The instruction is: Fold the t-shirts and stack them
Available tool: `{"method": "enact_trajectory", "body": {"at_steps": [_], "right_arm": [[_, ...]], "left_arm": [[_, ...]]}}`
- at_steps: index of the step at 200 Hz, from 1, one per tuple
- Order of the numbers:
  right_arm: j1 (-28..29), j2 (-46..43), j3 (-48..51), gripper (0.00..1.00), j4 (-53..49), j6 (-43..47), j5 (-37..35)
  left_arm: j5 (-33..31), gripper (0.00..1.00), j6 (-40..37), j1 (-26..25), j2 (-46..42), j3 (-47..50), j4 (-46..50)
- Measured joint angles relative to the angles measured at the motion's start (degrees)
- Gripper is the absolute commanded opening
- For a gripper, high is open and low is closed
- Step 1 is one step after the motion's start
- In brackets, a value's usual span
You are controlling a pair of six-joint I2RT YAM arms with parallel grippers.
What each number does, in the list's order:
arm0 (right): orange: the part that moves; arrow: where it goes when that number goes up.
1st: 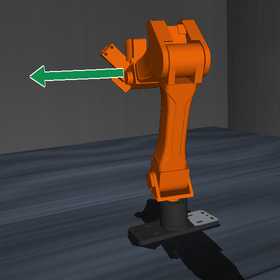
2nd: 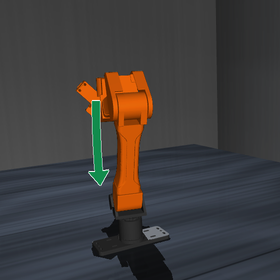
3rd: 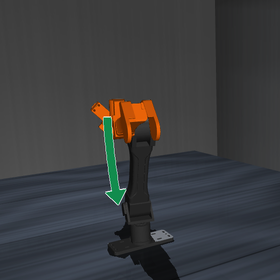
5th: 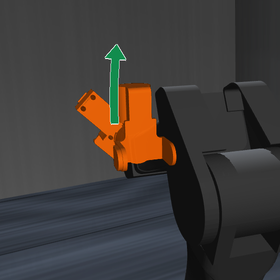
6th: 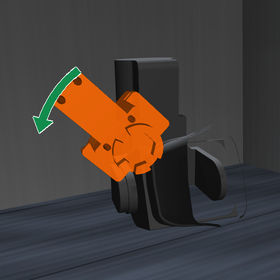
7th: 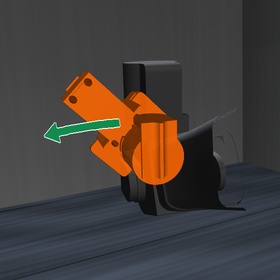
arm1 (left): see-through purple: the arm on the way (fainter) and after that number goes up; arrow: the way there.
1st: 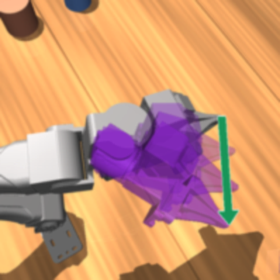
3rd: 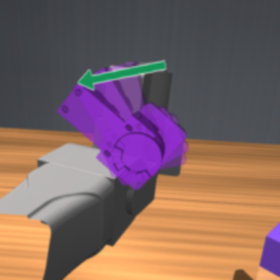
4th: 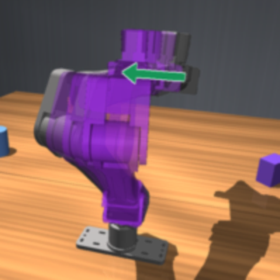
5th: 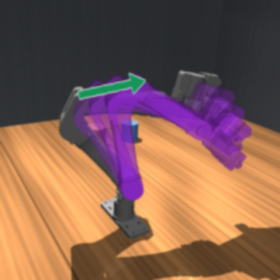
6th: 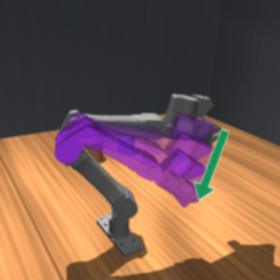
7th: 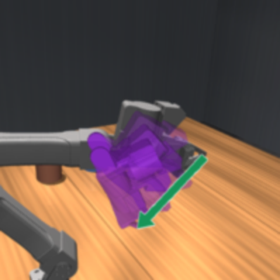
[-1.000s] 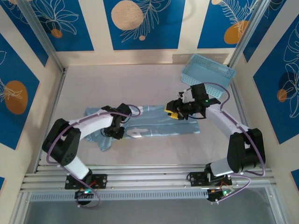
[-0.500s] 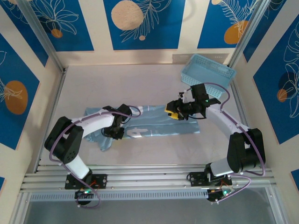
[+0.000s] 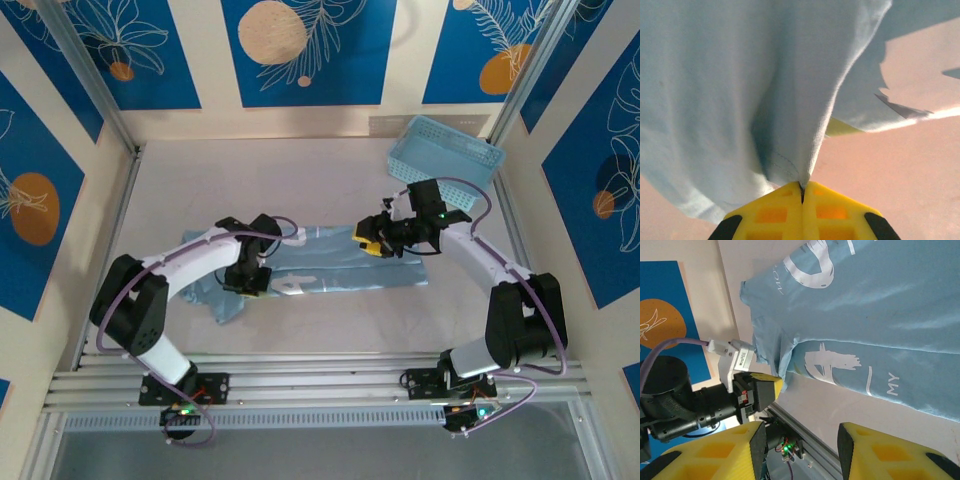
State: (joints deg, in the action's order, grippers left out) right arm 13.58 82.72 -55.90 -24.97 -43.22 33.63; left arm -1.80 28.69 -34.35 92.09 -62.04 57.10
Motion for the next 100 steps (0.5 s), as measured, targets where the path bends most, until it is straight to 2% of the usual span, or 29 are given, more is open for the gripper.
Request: {"method": "enact_trajectory", "body": {"at_steps": [100], "right_arm": [[0.0, 0.2, 0.0, 0.45, -1.4, 0.9, -0.3]], "left_arm": [[12.3, 0.00, 7.2, 0.1, 4.9, -7.0, 4.2]]}}
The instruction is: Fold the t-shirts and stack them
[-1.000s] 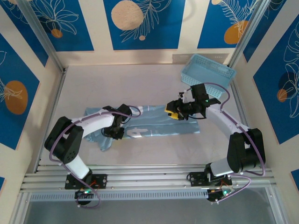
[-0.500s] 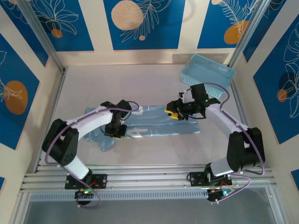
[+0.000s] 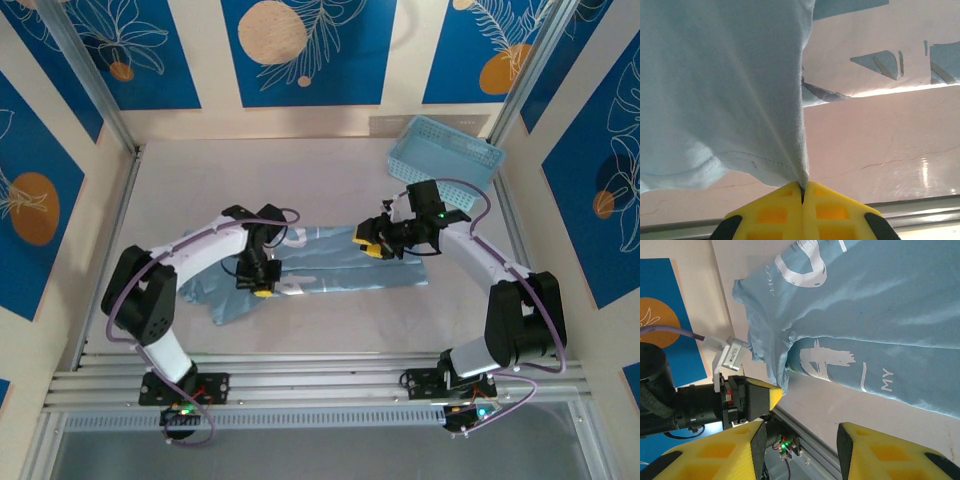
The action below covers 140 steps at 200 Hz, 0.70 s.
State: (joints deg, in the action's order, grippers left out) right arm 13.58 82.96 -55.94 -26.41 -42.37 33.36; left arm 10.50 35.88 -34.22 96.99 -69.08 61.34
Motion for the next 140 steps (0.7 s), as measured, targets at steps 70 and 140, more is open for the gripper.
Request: {"method": "enact_trajectory", "body": {"at_steps": [70, 140], "right_arm": [[0.0, 0.0, 0.0, 0.44, -0.2, 0.1, -0.2], [0.0, 0.0, 0.1, 0.45, -0.2, 1.1, -0.8]], "left_arm": [[2.8, 0.30, 3.2, 0.2, 1.6, 0.0, -1.6], [-6.8, 0.53, 5.8, 13.7, -13.0, 11.0, 0.2]]}}
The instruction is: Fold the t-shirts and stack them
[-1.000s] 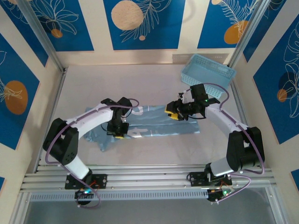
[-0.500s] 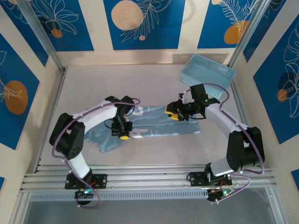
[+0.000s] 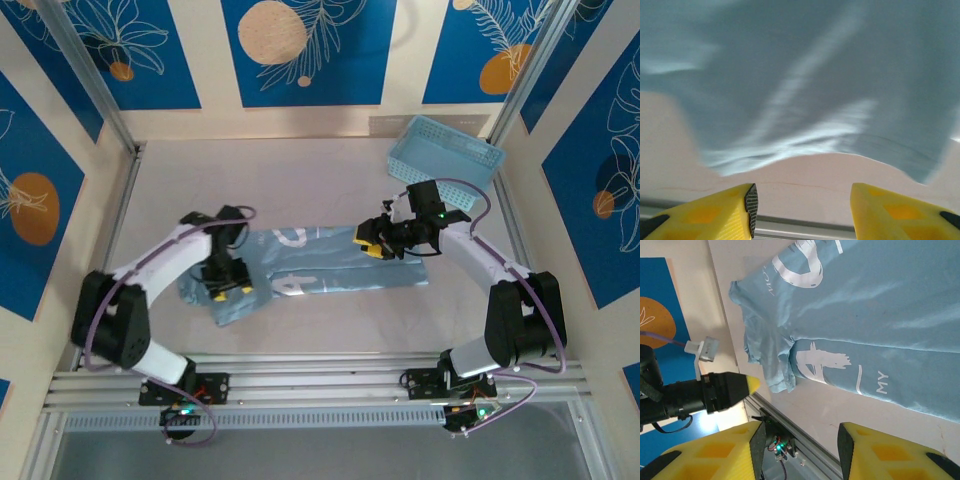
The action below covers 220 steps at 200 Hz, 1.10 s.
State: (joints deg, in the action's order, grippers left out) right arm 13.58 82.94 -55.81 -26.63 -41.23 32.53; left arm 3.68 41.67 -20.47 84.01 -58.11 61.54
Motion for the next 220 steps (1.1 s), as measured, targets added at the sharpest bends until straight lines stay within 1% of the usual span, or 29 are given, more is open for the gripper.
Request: {"method": "enact_trajectory", "body": {"at_steps": [19, 39, 62, 88, 104, 125, 165, 198, 220], "right_arm": [[0.0, 0.0, 0.0, 0.46, 0.0, 0.5, 0.0], [0.0, 0.0, 0.1, 0.46, 0.1, 0.9, 0.1], [0.3, 0.0, 0.4, 0.46, 0.8, 1.3, 0.6], [0.6, 0.0, 1.3, 0.47, 2.1, 1.4, 1.4], [0.8, 0.0, 1.7, 0.48, 2.6, 1.4, 2.1], [0.8, 0.0, 1.9, 0.48, 3.2, 1.4, 2.4], [0.8, 0.0, 1.9, 0.48, 3.4, 1.4, 2.4], [1.0, 0.8, 1.9, 0.48, 3.5, 1.4, 2.4], [1.1, 1.0, 1.9, 0.47, 3.5, 1.4, 2.4]], "left_arm": [[-3.2, 0.53, -0.4, 7.4, -4.7, 4.5, 0.0], [-4.5, 0.51, -1.9, 13.0, -6.4, 7.8, -2.1], [-5.3, 0.51, -4.0, 17.6, -6.5, 9.5, -7.6], [-5.2, 0.46, -5.7, 21.4, -5.8, 10.1, -15.4], [-4.2, 0.43, -6.2, 22.4, -4.1, 10.1, -19.7], [-2.2, 0.42, -6.7, 22.6, -1.5, 10.1, -22.7], [-0.3, 0.41, -7.0, 22.6, -1.0, 10.3, -23.9], [0.5, 0.37, -7.6, 22.6, -0.5, 10.4, -25.1], [0.6, 0.32, -8.0, 22.6, 0.8, 10.4, -25.9]]}}
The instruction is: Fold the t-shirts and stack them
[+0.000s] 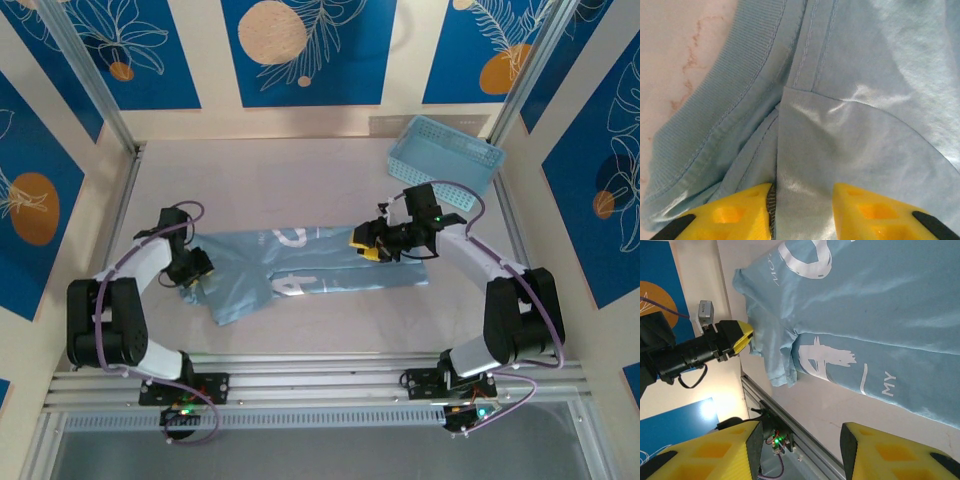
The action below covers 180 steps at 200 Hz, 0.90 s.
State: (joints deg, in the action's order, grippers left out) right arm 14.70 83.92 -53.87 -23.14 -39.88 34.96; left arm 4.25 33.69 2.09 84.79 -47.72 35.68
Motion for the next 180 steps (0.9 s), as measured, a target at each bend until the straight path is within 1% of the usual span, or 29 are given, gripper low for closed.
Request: {"method": "enact_trajectory", "body": {"at_steps": [21, 72, 144, 180], "right_arm": [[0.2, 0.0, 0.0, 0.48, 0.0, -0.1, 0.0], [0.3, 0.0, 0.0, 0.47, 0.0, -0.1, -0.2], [0.4, 0.0, -0.2, 0.46, -0.1, -0.1, -0.2], [0.3, 0.0, -0.2, 0.46, -0.2, -0.1, -0.2]], "left_arm": [[0.0, 0.25, -1.1, 0.0, 1.1, 0.0, -0.4], [-0.2, 0.00, -1.7, 0.0, 0.7, 0.0, 0.1], [-0.9, 0.00, -2.2, 0.0, -1.9, -2.7, 5.2], [-1.3, 0.00, -1.8, 0.0, -1.8, -5.9, 8.5]]}}
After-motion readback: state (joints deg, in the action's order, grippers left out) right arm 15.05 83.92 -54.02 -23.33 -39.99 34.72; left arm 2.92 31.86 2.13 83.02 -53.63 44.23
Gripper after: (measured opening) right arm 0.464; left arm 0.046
